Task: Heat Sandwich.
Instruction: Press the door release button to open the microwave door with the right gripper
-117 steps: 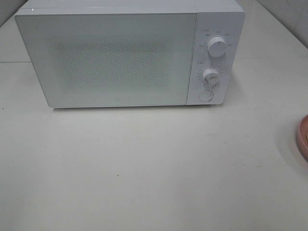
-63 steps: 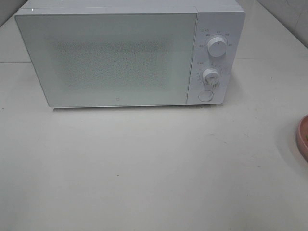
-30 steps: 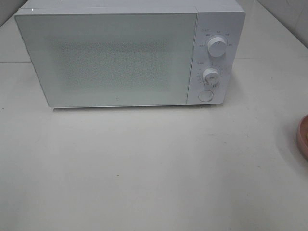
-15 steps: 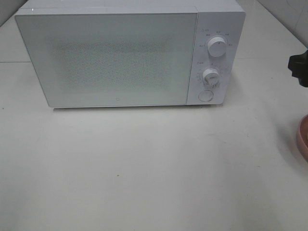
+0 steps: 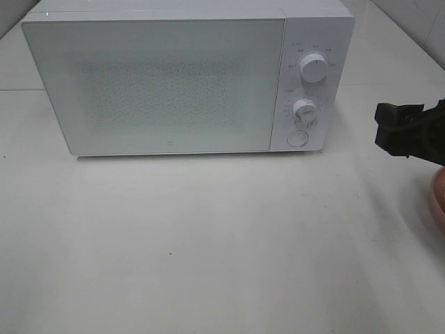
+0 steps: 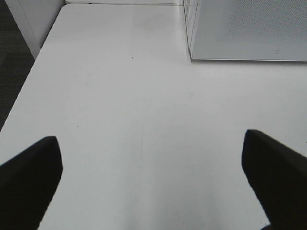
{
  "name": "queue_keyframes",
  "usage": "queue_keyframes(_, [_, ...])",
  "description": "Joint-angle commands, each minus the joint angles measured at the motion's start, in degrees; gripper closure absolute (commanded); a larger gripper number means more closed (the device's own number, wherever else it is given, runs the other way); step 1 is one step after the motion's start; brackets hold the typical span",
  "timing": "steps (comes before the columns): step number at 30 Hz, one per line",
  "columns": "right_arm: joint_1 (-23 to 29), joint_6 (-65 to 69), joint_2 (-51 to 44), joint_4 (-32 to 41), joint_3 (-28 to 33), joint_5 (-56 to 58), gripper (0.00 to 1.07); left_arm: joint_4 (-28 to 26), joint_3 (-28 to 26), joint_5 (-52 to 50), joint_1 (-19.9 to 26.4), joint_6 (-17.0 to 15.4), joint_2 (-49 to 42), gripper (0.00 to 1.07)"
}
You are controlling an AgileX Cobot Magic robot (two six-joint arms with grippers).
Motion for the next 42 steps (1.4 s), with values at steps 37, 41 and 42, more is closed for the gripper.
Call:
queue_keyframes(37, [27.0, 5.8, 22.2, 28.1, 1.0, -25.8, 0.32, -0.1, 0.1, -0.6, 0.1, -0.1, -1.7, 0.10])
queue_keyframes(41, [27.0, 16.1, 22.2, 28.1, 1.0, -25.7, 0.32, -0.1, 0.1, -0.6, 0.1, -0.1, -1.7, 0.10])
queue_keyframes(42, [27.0, 19.3, 22.2, 28.1, 1.0, -25.7, 0.32, -0.1, 0.1, -0.6, 0.1, -0.1, -1.7, 0.10])
